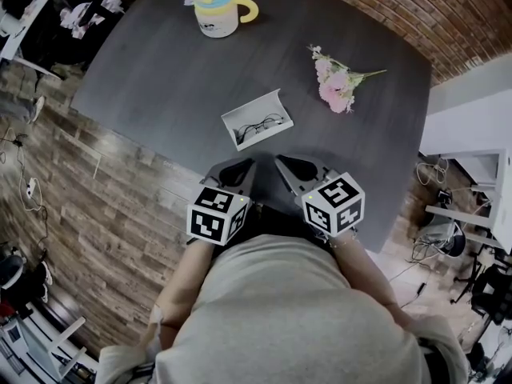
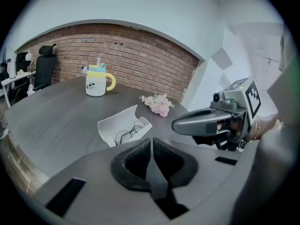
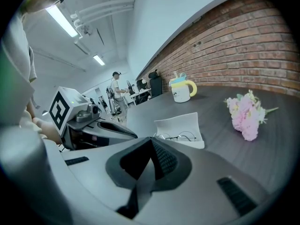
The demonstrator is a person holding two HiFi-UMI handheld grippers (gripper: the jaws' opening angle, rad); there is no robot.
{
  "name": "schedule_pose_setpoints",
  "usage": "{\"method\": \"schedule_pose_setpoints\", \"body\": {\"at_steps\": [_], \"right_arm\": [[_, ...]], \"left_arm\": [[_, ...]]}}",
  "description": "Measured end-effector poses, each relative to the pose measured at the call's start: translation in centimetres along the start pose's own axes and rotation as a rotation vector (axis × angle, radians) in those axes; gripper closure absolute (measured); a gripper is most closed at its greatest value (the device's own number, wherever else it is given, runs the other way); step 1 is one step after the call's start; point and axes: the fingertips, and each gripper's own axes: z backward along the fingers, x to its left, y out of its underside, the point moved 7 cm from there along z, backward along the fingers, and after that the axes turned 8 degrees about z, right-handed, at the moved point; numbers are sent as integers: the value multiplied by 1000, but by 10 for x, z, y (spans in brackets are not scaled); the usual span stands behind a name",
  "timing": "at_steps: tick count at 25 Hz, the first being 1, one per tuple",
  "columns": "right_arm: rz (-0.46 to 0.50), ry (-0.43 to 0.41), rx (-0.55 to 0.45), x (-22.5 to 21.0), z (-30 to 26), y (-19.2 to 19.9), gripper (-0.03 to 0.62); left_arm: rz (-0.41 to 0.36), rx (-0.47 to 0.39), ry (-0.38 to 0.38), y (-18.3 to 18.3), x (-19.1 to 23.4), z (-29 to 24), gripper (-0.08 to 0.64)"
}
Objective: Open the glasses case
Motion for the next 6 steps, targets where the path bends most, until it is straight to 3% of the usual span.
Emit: {"method": "schedule_pose_setpoints", "body": {"at_steps": [6], "right_arm": [[-3, -2, 2, -1, -1, 1, 588]], "left_arm": [[7, -5, -7, 0, 2, 0, 526]]}}
